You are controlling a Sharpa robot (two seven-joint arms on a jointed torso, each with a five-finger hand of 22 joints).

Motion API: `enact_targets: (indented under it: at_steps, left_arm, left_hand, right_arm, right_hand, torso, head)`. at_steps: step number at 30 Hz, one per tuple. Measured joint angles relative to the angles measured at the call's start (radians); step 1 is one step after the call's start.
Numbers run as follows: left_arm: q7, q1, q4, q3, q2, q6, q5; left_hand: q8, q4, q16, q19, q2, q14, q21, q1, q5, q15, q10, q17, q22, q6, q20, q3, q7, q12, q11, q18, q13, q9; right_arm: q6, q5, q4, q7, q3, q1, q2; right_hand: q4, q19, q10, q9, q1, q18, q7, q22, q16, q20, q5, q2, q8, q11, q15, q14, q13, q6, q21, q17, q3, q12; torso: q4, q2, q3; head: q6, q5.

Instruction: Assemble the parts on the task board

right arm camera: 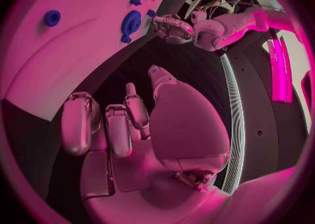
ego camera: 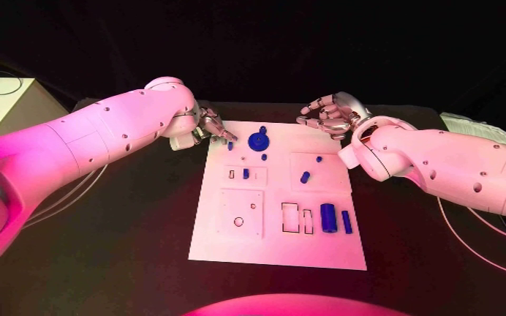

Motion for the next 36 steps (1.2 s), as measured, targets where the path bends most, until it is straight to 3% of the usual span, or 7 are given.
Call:
enact_targets:
  at_steps: [19,22,29,32,36]
  left_arm:
    - [0.002,-0.002,-0.013,-0.005,0.01,0.019,0.0]
    - [0.003,-0.002,-0.013,-0.005,0.01,0.02,0.001]
    - [0.01,0.0,-0.013,-0.003,0.01,0.019,0.005]
    - [0.012,0.0,-0.012,-0.004,0.009,0.019,0.008]
    - [0.015,-0.001,-0.007,-0.005,0.006,0.018,0.015]
  left_hand:
    - [-0.012,-0.012,0.008,0.004,0.031,0.0,0.004,0.06,0.0,0.0,0.004,0.0,0.012,0.029,0.004,0.015,-0.008,0.014,-0.004,0.0,0.004,-0.027]
    - [-0.012,-0.015,0.008,0.004,0.046,0.0,0.004,0.077,0.0,0.0,0.004,0.0,0.013,0.034,0.004,0.03,-0.013,0.014,-0.004,0.0,0.004,-0.032]
    - [-0.013,-0.067,0.008,0.007,0.054,0.0,0.007,0.171,-0.001,-0.008,0.011,0.0,0.018,0.045,0.0,0.125,-0.024,0.014,-0.011,0.0,-0.005,-0.043]
    - [-0.004,-0.099,0.012,0.007,0.048,0.002,0.008,0.187,-0.005,-0.01,0.015,0.0,0.022,0.047,0.0,0.184,-0.026,0.014,-0.015,0.0,-0.011,-0.043]
    - [0.0,-0.076,0.012,0.011,0.043,0.002,0.012,0.191,-0.004,-0.01,0.016,0.0,0.027,0.039,-0.004,0.216,-0.019,0.014,-0.016,0.0,-0.022,-0.043]
  right_arm:
    - [0.0,0.0,0.001,0.0,0.0,0.0,0.0]
    - [0.0,0.0,0.001,0.0,0.0,0.0,0.0]
    - [0.0,0.0,0.001,0.0,0.0,0.0,0.0]
    - [0.0,0.0,0.001,0.0,0.0,0.0,0.0]
    - [0.0,0.0,0.0,0.0,0.0,0.0,0.0]
  right_hand:
    - [0.0,0.0,0.0,0.0,-0.003,0.0,0.0,0.0,0.0,0.0,0.0,0.003,0.004,0.0,0.0,0.0,0.0,0.0,0.0,0.0,0.0,0.0]
    - [0.0,0.0,0.0,0.0,-0.004,0.0,0.0,0.0,0.0,0.0,0.0,0.004,0.004,0.0,0.0,0.0,0.0,0.0,0.0,0.0,0.0,0.0]
    - [0.0,0.0,0.0,0.0,-0.004,0.0,0.0,0.0,0.0,0.0,0.0,0.004,0.004,0.0,0.0,0.0,0.0,0.0,0.0,0.0,0.0,0.0]
    - [0.0,0.0,0.0,0.0,-0.004,0.0,0.0,0.0,0.0,0.0,0.0,0.004,0.004,0.0,0.0,0.0,0.0,0.0,0.0,0.0,0.0,0.0]
    - [0.0,0.0,0.0,0.0,-0.004,0.0,0.0,0.0,0.0,0.0,0.0,0.004,0.004,0.0,0.0,0.0,0.0,0.0,0.0,0.0,0.0,0.0]
  torso:
    - [-0.0003,0.0,0.0]
    - [-0.0002,0.0,0.0002]
    - [-0.0002,0.0,0.0002]
    - [-0.0002,0.0,0.0002]
    - [-0.0002,0.0,0.0003]
  head:
    - [-0.006,-0.002]
    - [-0.007,-0.002]
    - [-0.009,-0.003]
    - [-0.009,-0.003]
    - [-0.01,-0.003]
